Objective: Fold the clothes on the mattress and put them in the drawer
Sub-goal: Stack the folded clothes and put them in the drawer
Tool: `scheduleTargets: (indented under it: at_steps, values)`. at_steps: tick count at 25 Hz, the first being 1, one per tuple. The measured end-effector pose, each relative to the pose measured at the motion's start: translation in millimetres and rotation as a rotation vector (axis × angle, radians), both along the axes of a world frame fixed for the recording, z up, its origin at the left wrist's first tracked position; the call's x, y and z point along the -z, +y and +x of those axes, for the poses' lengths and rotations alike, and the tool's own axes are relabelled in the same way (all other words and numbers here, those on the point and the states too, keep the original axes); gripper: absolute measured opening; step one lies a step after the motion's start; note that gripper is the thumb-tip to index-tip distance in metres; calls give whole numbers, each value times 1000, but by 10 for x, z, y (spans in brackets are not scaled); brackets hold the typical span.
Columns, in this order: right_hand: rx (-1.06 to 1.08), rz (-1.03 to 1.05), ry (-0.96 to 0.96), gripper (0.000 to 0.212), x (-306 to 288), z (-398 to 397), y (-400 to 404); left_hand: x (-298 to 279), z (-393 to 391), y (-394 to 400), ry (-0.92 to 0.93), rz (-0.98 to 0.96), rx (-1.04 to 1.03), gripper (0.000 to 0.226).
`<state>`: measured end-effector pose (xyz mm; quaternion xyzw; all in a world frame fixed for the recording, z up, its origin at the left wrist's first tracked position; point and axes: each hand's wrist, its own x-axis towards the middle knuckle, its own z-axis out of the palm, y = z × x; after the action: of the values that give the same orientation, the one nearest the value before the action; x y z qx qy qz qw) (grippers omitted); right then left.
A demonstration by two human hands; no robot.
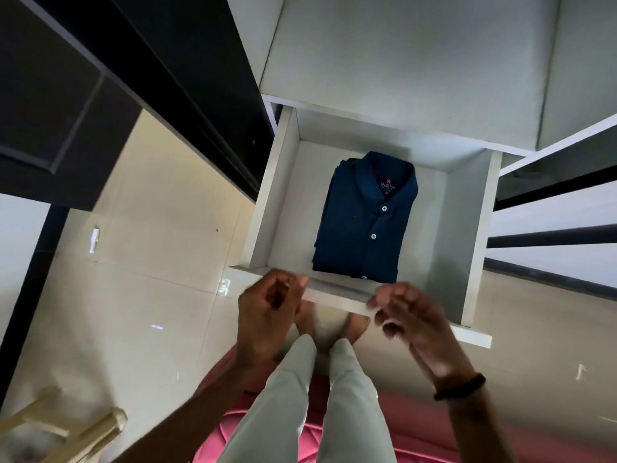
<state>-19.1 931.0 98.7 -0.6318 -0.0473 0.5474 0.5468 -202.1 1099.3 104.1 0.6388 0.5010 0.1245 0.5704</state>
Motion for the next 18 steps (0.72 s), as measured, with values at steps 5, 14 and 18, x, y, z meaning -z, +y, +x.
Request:
scheduleTargets:
  at_steps: [5, 14, 18]
  values:
    - [-90, -268, 300, 88, 382, -712, -89, 574, -395, -385, 154, -575, -140, 26]
    - [717, -249, 636, 27, 1116, -841, 81, 1238, 72, -380, 149, -875, -293, 43]
    - [630, -226, 654, 27, 1055, -820, 128, 1166, 75, -358, 159, -892, -185, 39]
